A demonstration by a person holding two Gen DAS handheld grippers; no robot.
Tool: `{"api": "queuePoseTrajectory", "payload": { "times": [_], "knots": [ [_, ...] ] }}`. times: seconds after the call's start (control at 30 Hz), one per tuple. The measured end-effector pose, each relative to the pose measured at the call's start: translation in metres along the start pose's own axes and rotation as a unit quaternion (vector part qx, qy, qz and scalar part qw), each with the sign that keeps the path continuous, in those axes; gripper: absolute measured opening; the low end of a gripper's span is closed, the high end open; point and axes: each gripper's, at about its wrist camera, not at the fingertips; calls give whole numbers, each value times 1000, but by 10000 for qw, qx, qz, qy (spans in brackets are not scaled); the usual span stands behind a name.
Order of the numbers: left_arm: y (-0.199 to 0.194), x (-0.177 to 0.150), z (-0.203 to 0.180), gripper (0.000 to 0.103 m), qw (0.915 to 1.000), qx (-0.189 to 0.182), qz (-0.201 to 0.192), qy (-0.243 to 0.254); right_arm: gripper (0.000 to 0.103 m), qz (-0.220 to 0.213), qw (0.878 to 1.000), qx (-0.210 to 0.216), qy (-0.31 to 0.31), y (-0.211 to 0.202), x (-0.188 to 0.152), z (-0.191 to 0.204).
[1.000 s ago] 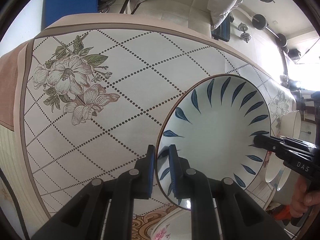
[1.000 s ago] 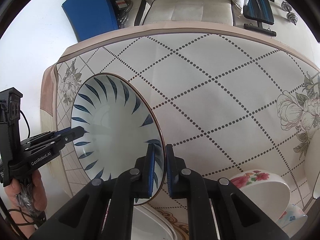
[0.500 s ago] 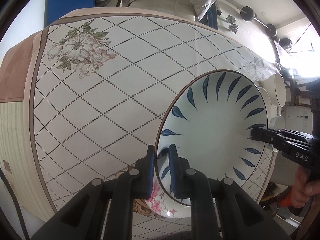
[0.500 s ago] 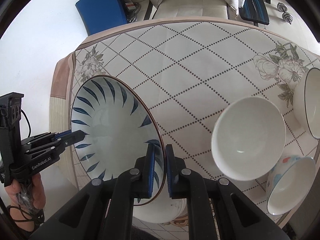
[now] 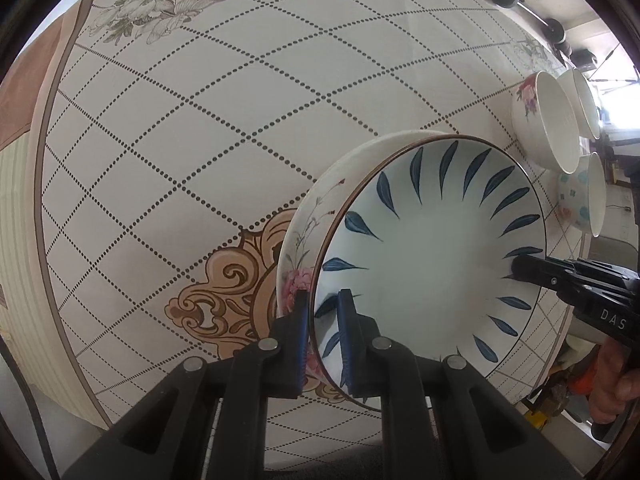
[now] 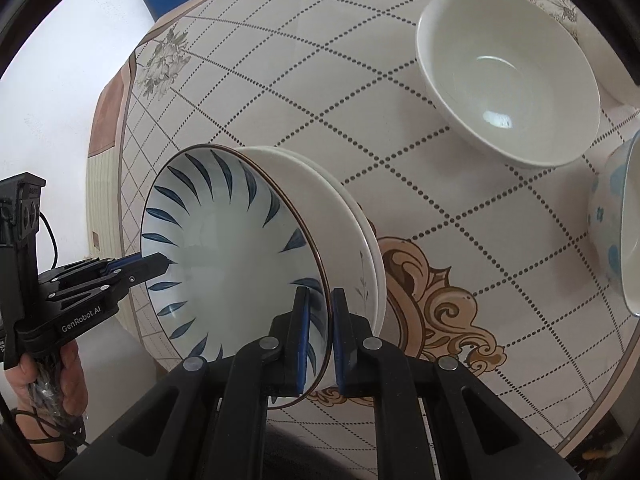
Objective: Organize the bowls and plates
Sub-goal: 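Lower the blue-striped plate onto the pink-flower plate, then open both grippers to release the blue-striped plate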
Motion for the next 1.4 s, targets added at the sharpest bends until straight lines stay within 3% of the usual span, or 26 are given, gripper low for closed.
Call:
{"api": "queuePoseTrajectory", "payload": {
  "times": [0.33,0.57,0.73,0.87,1.03,1.23,1.4],
  "knots": [
    [26,-6,-2,12,9996,254,124,64,12,90,9997,-228,20,25,-4,-6],
    [30,-6,-2,12,9997,229,101,21,12,19,9995,-307,1,27,-3,0],
    [27,-3,10,12,9997,18,156,-174,14,44,9991,-409,-55,23,-4,-1],
    [30,1,24,13,9980,-311,268,-474,14,130,9996,-154,216,25,0,-10],
    [29,2,30,13,9973,-352,345,-543,15,302,9988,59,381,25,2,-19],
    [19,2,33,13,9969,-362,322,-616,25,413,9981,127,430,23,-1,-19],
    [8,-1,28,15,9979,-266,205,-553,45,415,9979,217,444,17,-5,-17]
  ]
}}
Point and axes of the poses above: each gripper's, at about its wrist camera, not at the fingertips, and y roughly the way its jaws point, z to its left, x to its top, and after that the axes turned 8 degrees about -x, right-handed
